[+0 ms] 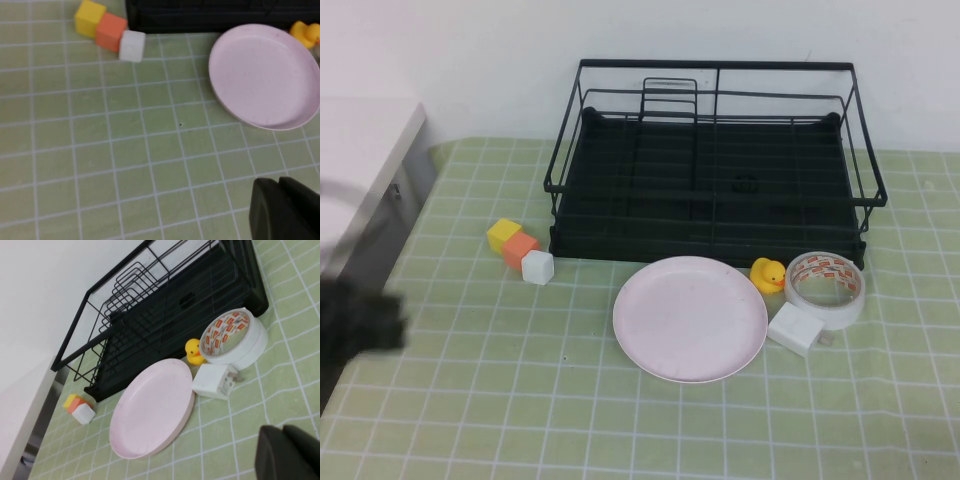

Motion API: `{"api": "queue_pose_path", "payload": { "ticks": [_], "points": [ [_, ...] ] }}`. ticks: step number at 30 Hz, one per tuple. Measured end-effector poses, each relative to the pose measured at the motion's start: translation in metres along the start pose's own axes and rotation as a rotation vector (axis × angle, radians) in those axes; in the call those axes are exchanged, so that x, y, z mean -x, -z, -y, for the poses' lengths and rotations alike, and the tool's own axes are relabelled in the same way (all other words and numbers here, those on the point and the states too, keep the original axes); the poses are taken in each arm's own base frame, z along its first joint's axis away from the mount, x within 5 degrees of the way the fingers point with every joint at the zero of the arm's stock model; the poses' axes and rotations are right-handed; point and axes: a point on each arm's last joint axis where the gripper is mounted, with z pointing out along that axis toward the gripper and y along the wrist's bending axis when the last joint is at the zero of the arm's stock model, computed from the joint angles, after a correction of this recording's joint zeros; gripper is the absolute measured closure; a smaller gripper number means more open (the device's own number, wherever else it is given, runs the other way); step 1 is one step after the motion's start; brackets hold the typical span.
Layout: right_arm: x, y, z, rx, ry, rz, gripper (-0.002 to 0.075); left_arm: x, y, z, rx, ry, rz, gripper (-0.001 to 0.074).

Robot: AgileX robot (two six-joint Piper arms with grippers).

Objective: Place plate on rack
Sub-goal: Pick up the plate from the table

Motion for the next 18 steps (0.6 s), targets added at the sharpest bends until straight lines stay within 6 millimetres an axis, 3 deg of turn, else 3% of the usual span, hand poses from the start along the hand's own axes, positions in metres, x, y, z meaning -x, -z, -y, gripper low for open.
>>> {"api": "queue_pose_path", "payload": {
  "ticks": [4,8,12,15,18],
  "points": [
    [0.000,0.000,0.000,0.000,0.010,0.000,0.0728,0.033,-0.043,0.007,-0.053,-0.064,-0.114,0.0737],
    [0.000,0.000,0.000,0.001,0.039,-0.001,0.0728,0.050,-0.093,0.028,-0.079,-0.152,-0.219,0.0736],
    [0.000,0.000,0.000,0.002,0.044,-0.002,0.0728,0.067,-0.138,0.049,-0.084,-0.120,-0.267,0.0731],
    [0.000,0.000,0.000,0.002,0.046,-0.003,0.0728,0.075,-0.176,0.056,-0.085,-0.093,-0.321,0.0669],
    [0.000,0.000,0.000,0.002,0.052,-0.003,0.0728,0.073,-0.215,0.057,-0.088,-0.067,-0.417,0.0518]
  ]
}}
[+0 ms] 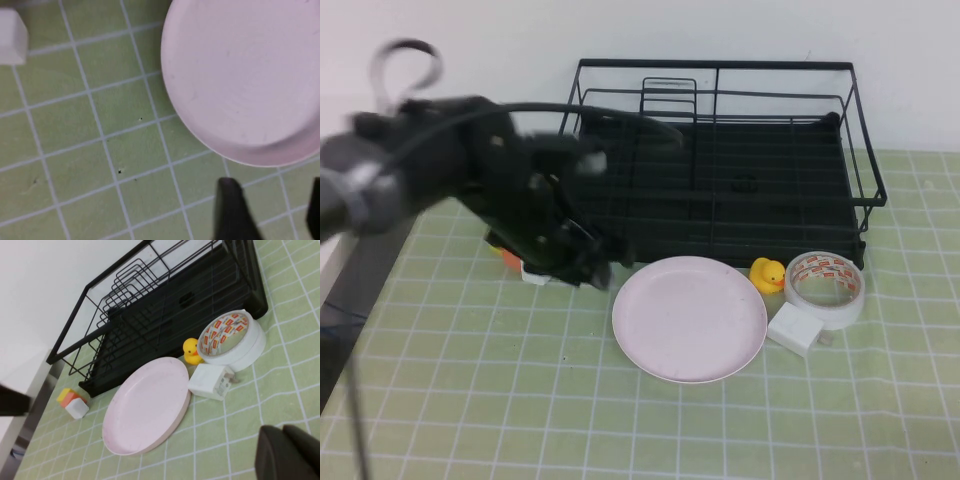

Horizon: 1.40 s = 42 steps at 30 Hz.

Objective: Place plate on rack
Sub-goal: Pick up the plate from the table

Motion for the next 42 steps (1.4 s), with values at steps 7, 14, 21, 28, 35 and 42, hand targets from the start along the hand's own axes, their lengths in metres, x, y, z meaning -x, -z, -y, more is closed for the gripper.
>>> {"api": "queue_pose_path", "payload": {
  "ticks": [7,14,21,28,35,42],
  "points": [
    [0.000,0.000,0.000,0.002,0.019,0.000,0.0728,0.013,-0.082,-0.011,-0.009,0.040,-0.126,0.0276],
    [0.000,0.000,0.000,0.003,0.024,0.000,0.0728,0.012,-0.130,-0.015,0.004,0.055,-0.103,0.0321],
    [0.000,0.000,0.000,0.003,0.031,0.000,0.0728,0.009,-0.153,-0.021,0.017,0.099,-0.081,0.0326],
    [0.001,0.000,0.000,0.001,0.049,0.011,0.0728,0.010,-0.162,-0.022,0.010,0.128,-0.042,0.0353],
    [0.001,0.000,0.000,0.001,0.059,0.012,0.0728,0.010,-0.165,-0.024,0.014,0.130,-0.042,0.0673],
    [0.003,0.000,-0.001,0.006,0.047,0.036,0.0728,0.005,-0.160,-0.020,-0.006,0.157,-0.131,0.0723]
  ]
}}
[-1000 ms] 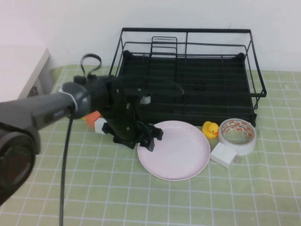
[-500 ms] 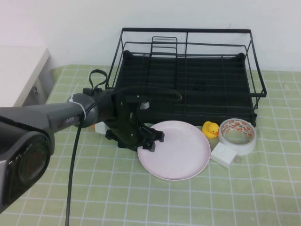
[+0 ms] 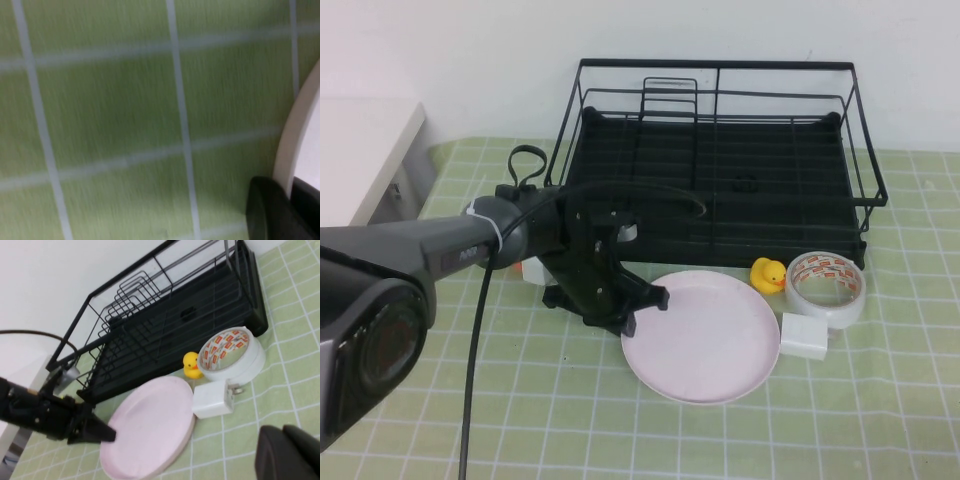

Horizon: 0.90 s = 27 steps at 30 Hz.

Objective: Place plate on rack
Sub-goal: Pick up the plate from the table, then hand over the plate

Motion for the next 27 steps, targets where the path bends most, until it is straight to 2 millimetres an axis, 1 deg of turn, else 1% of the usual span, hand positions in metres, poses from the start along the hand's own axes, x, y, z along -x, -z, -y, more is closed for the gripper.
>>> {"api": "queue_pose_path", "payload": {
  "ticks": [3,6,10,12,14,15,18,19,20,23,27],
  "points": [
    [0.000,0.000,-0.001,0.008,-0.016,0.005,0.0728,-0.001,0.010,0.003,-0.018,-0.013,-0.028,0.0729],
    [0.000,0.000,-0.002,0.021,-0.038,0.000,0.0728,0.002,0.028,0.006,-0.091,-0.006,-0.021,0.0732],
    [-0.002,0.000,-0.005,0.056,-0.092,-0.022,0.0721,0.009,0.064,0.007,-0.254,-0.018,0.005,0.0731],
    [-0.004,0.000,-0.007,0.076,-0.113,-0.050,0.0696,0.011,0.084,0.009,-0.329,-0.059,0.028,0.0731],
    [-0.004,0.002,-0.012,0.105,-0.125,-0.074,0.0646,0.012,0.108,0.013,-0.392,-0.096,0.062,0.0731],
    [-0.002,0.003,-0.015,0.119,-0.131,-0.075,0.0609,0.012,0.120,0.015,-0.413,-0.116,0.084,0.0731],
    [0.008,0.008,-0.025,0.174,-0.167,-0.043,0.0469,0.010,0.152,0.024,-0.440,-0.184,0.140,0.0731],
    [0.012,0.010,-0.029,0.189,-0.166,-0.026,0.0416,0.008,0.160,0.027,-0.444,-0.205,0.156,0.0731],
    [0.016,0.012,-0.032,0.202,-0.148,-0.012,0.0371,0.004,0.173,0.031,-0.449,-0.235,0.180,0.0731],
    [0.026,0.012,-0.040,0.212,-0.076,-0.021,0.0307,-0.012,0.194,0.043,-0.460,-0.308,0.222,0.0731],
    [0.041,0.004,-0.053,0.247,-0.001,-0.095,0.0286,-0.042,0.213,0.059,-0.453,-0.369,0.285,0.0731]
  ]
}}
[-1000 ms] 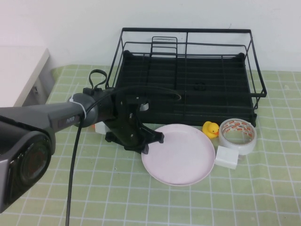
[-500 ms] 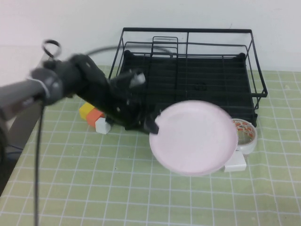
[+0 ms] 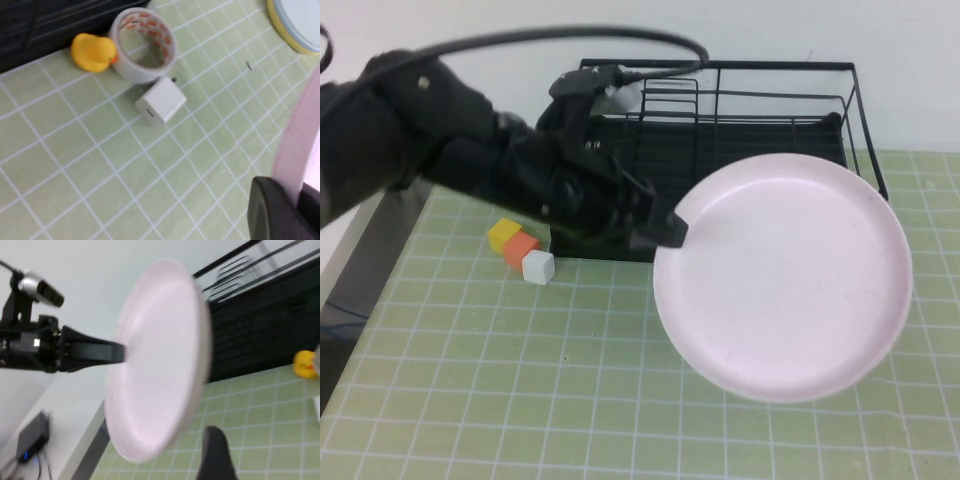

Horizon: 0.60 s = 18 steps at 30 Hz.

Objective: Place plate on rack
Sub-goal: Hand over the plate

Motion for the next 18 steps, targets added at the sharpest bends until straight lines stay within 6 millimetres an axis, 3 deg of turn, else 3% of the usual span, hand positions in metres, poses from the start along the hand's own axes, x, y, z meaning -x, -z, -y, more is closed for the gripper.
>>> {"api": "queue_pose_path", "payload": {
  "ticks": [4,10,15,18],
  "points": [
    [0.034,-0.018,-0.018,0.086,0.132,-0.057,0.0281,-0.021,0.010,0.019,0.046,-0.034,0.061,0.0731],
    [0.089,-0.059,-0.035,0.229,0.373,-0.143,0.0279,-0.044,0.025,0.025,0.117,-0.035,0.171,0.0731],
    [0.121,-0.101,-0.034,0.383,0.493,-0.246,0.0279,-0.045,0.041,0.033,0.133,-0.035,0.273,0.0731],
    [0.131,-0.124,-0.027,0.468,0.476,-0.315,0.0279,-0.043,0.046,0.037,0.121,-0.041,0.307,0.0731]
  ]
}}
